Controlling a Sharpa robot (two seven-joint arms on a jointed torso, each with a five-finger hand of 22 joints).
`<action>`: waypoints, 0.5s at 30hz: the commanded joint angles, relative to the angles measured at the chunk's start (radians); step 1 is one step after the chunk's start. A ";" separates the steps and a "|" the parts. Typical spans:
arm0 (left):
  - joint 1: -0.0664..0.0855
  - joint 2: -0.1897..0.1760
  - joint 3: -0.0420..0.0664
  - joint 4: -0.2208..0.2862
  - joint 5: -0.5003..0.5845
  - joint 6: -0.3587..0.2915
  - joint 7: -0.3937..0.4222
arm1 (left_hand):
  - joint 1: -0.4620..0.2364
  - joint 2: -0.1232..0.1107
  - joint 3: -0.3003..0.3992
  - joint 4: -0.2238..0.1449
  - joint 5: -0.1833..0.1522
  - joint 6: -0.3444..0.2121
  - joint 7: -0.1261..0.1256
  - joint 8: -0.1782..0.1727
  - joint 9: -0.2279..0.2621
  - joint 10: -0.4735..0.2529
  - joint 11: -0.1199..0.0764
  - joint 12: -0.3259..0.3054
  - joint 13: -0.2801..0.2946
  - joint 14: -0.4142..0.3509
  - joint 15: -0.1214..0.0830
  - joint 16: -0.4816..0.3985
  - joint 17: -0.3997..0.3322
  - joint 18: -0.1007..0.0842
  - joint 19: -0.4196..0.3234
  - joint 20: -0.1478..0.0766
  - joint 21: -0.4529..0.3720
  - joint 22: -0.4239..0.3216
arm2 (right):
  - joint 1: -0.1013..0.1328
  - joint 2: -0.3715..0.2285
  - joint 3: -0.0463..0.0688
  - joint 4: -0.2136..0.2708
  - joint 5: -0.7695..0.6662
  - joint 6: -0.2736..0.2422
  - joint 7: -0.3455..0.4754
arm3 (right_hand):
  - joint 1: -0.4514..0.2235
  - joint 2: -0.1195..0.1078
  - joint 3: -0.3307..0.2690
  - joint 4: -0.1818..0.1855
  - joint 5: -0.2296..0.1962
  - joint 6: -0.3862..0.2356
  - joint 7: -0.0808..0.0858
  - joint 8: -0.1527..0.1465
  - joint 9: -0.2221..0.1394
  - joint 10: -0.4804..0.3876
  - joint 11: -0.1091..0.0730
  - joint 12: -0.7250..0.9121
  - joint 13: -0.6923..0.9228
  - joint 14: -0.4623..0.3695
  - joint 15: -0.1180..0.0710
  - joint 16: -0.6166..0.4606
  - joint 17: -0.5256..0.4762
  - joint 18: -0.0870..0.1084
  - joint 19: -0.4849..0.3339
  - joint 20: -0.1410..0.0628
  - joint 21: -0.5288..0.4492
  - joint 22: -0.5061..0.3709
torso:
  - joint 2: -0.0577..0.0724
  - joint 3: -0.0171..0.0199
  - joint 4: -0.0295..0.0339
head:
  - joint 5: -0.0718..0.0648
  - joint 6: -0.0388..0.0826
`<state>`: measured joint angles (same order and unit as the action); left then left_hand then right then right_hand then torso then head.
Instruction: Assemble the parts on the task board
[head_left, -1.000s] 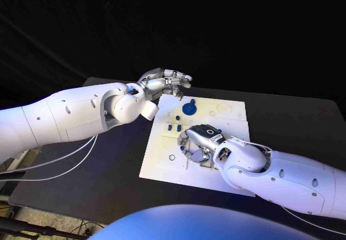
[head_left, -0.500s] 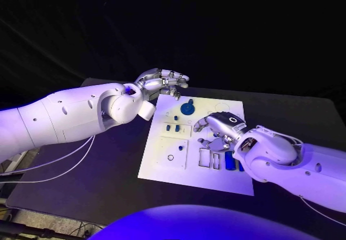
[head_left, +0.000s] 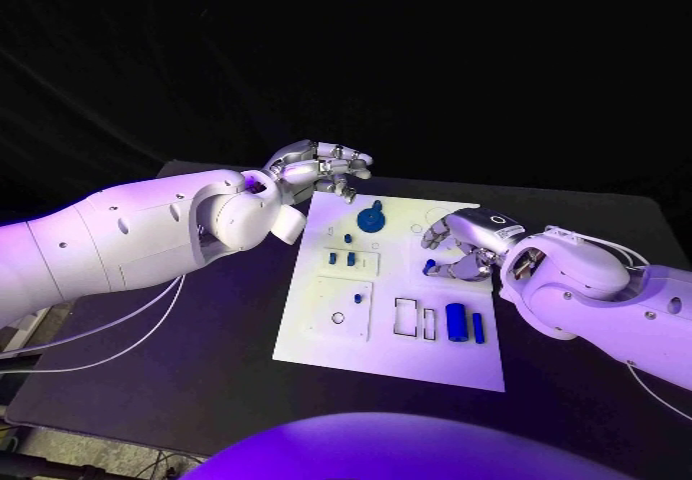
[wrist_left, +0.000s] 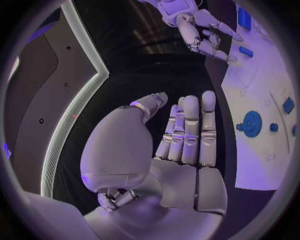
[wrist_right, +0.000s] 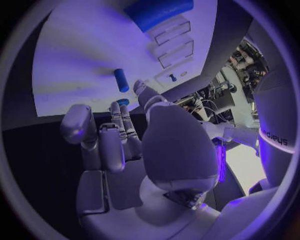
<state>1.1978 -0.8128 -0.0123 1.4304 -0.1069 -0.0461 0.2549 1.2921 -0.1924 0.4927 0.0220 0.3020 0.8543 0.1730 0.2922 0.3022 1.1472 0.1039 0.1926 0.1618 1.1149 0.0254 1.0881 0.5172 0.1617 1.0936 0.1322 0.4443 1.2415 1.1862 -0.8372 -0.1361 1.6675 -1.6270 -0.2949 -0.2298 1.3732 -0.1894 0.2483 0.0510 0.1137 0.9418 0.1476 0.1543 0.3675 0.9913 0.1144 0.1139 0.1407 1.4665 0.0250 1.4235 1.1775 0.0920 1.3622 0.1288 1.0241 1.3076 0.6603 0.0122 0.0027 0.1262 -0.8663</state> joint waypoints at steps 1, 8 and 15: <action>0.001 0.001 0.000 0.002 -0.001 0.020 0.002 | 0.006 0.003 -0.005 -0.003 0.004 -0.005 -0.001 0.003 0.001 -0.007 -0.003 0.005 0.001 -0.005 0.003 -0.004 -0.001 0.018 0.010 0.000 -0.005 -0.001 | 0.000 0.008 -0.001 -0.012 0.001 0.068 -0.012 | 0.013 0.003 0.002 0.009 0.005 0.007 0.001 -0.003 -0.003 0.003 -0.002 0.008 -0.002 0.020 0.003 0.002 0.001 0.018 0.003 0.001 0.006 0.024 | 0.001 -0.0014 0.0005 | 0.001 0.000; 0.001 -0.001 0.000 0.002 0.000 0.021 0.000 | 0.005 0.005 -0.006 -0.003 0.003 -0.004 -0.001 0.005 0.002 -0.008 -0.003 0.006 0.002 -0.006 0.003 -0.005 -0.001 0.018 0.010 0.000 -0.006 -0.001 | -0.005 0.023 -0.002 -0.030 -0.008 0.072 -0.011 | 0.027 0.012 0.031 0.019 0.016 0.022 0.006 0.001 -0.013 0.030 -0.009 0.024 -0.003 0.022 -0.003 0.003 0.002 0.015 0.015 -0.004 0.023 0.032 | 0.001 -0.0009 0.0004 | 0.003 -0.001; 0.001 -0.002 0.000 0.004 0.000 0.021 0.000 | 0.005 0.005 -0.006 -0.003 0.003 -0.004 -0.001 0.005 0.002 -0.008 -0.003 0.006 0.002 -0.006 0.003 -0.005 -0.001 0.018 0.010 0.000 -0.006 -0.001 | -0.009 0.033 -0.003 -0.039 -0.012 0.084 -0.010 | 0.018 0.006 0.141 0.041 0.007 0.065 0.004 0.012 -0.028 0.116 -0.020 0.028 -0.007 0.029 -0.013 0.012 0.022 0.008 0.033 -0.014 0.052 0.048 | 0.001 -0.0009 0.0004 | 0.004 -0.004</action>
<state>1.1978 -0.8154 -0.0125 1.4315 -0.1070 -0.0422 0.2519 1.2921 -0.1924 0.4927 0.0220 0.3020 0.8543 0.1730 0.2922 0.3035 1.1436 0.1001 0.1926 0.1627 1.1149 0.0253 1.0881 0.5173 0.1617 1.0936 0.1322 0.4443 1.2415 1.1789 -0.8056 -0.1385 1.6296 -1.6257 -0.2427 -0.2356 1.3912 -0.1728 0.3791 0.0898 0.1252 1.0019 0.1514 0.1641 0.3402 1.0989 0.0955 0.1412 0.1343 1.4662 0.0177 1.4321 1.1971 0.0921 1.3917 0.1142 1.0732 1.3075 0.6615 0.0108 0.0029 0.1298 -0.8691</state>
